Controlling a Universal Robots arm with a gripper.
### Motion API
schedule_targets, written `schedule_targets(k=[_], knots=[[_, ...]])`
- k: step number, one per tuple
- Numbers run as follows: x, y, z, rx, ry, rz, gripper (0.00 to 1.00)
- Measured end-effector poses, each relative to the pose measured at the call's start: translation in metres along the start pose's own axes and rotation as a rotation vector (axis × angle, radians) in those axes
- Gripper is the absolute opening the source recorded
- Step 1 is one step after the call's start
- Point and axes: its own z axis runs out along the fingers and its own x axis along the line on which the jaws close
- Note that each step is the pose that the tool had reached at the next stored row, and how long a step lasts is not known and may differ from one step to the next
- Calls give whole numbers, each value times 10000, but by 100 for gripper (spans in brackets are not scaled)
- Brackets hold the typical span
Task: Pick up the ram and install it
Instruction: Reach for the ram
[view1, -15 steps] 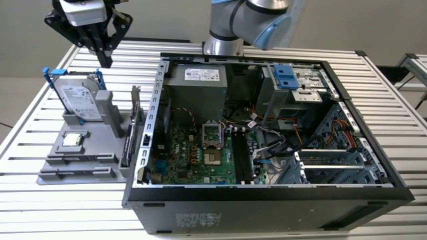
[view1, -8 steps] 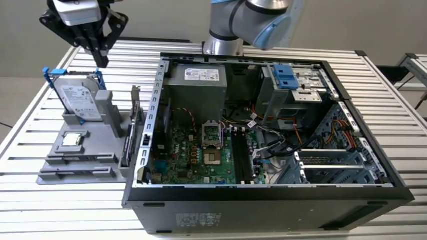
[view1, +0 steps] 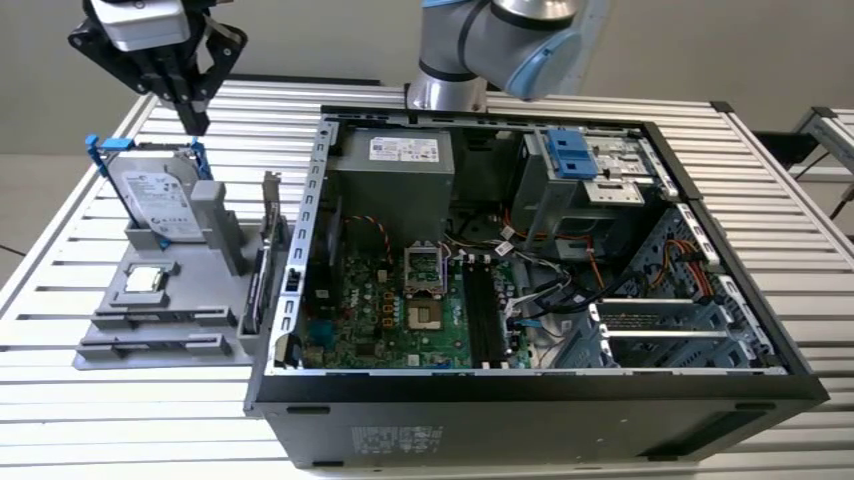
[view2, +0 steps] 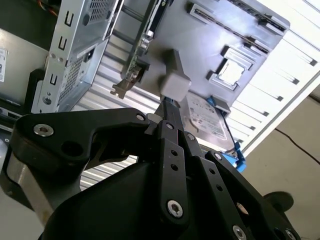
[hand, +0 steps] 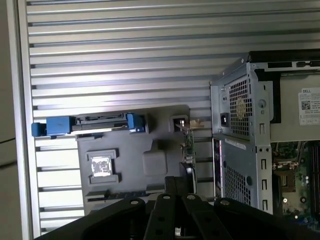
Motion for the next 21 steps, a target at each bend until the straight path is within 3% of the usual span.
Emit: schedule_targets(k=[21], knots=[[196,-14,-5,0,0,0,0]])
